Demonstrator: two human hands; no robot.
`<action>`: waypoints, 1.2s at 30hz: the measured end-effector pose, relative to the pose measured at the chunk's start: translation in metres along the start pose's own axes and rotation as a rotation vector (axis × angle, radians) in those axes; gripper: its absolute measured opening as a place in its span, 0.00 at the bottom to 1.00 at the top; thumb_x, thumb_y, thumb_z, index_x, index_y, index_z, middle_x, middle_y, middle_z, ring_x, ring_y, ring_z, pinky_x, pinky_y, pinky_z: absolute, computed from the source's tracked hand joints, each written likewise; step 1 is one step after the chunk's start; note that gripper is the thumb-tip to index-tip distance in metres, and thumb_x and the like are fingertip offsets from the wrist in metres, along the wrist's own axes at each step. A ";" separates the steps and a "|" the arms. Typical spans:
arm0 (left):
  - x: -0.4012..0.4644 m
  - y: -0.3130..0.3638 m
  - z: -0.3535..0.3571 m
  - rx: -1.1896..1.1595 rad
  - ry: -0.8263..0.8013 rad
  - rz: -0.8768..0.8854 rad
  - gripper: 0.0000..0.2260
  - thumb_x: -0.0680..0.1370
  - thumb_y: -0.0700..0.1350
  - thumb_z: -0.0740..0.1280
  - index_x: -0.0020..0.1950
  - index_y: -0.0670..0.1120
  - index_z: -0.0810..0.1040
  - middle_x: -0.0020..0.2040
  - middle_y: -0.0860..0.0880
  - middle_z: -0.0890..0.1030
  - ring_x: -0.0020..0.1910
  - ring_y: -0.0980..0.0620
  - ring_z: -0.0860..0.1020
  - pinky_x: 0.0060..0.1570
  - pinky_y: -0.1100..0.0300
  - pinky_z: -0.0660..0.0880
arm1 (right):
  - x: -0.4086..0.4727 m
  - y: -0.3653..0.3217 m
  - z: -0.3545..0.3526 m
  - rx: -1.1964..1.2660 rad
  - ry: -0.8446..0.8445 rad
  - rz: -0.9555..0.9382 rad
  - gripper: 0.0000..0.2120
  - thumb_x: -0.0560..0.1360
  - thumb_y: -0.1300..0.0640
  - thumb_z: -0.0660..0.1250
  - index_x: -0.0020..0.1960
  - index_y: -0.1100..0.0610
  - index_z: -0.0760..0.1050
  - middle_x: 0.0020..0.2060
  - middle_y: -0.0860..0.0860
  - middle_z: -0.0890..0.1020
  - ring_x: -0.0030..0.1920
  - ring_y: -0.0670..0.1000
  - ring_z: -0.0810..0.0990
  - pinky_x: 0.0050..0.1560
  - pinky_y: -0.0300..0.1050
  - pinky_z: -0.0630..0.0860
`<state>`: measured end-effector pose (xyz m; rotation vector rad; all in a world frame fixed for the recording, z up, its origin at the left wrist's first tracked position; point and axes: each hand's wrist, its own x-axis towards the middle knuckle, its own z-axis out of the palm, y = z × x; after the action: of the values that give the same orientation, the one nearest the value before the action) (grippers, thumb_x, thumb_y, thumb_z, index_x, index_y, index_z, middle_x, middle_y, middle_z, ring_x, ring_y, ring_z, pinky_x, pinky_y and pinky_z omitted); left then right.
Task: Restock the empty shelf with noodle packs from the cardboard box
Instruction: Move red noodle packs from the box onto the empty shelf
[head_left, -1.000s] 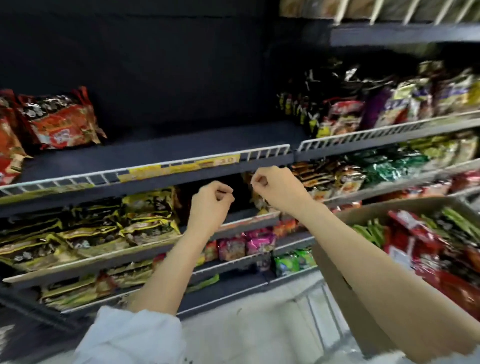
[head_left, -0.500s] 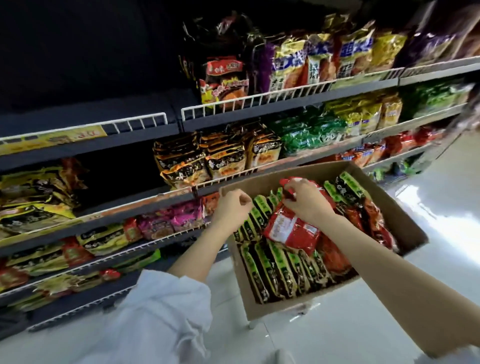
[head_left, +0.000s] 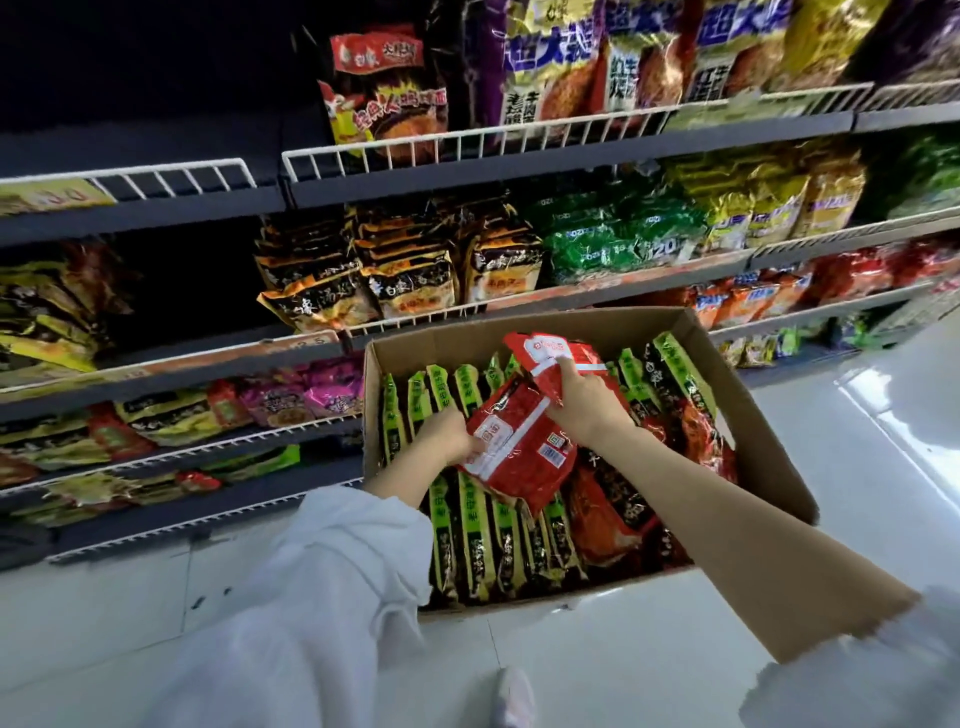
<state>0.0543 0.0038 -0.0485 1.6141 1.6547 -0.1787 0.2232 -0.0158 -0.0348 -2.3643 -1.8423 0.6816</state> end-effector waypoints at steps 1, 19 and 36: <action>-0.001 0.000 0.001 0.011 0.008 -0.012 0.12 0.77 0.48 0.68 0.42 0.43 0.68 0.38 0.48 0.72 0.45 0.48 0.73 0.34 0.60 0.69 | 0.001 0.001 0.000 0.017 0.044 -0.013 0.27 0.78 0.57 0.63 0.73 0.58 0.56 0.57 0.62 0.77 0.56 0.63 0.77 0.49 0.51 0.73; -0.052 0.048 -0.093 -0.976 0.289 0.203 0.11 0.76 0.36 0.67 0.55 0.45 0.70 0.48 0.43 0.77 0.41 0.52 0.78 0.38 0.58 0.81 | -0.032 -0.026 -0.085 0.921 0.090 -0.286 0.20 0.80 0.65 0.54 0.65 0.44 0.67 0.53 0.54 0.80 0.47 0.54 0.83 0.47 0.56 0.82; -0.165 -0.093 -0.261 -0.975 0.574 0.305 0.10 0.77 0.36 0.61 0.49 0.39 0.82 0.41 0.45 0.80 0.36 0.55 0.79 0.29 0.68 0.76 | -0.071 -0.271 -0.091 0.552 -0.156 -0.755 0.28 0.64 0.35 0.70 0.58 0.46 0.66 0.52 0.51 0.77 0.52 0.51 0.78 0.52 0.44 0.76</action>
<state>-0.1636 0.0164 0.1888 1.1339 1.4622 1.1631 -0.0005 0.0130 0.1549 -1.1874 -2.0373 1.0828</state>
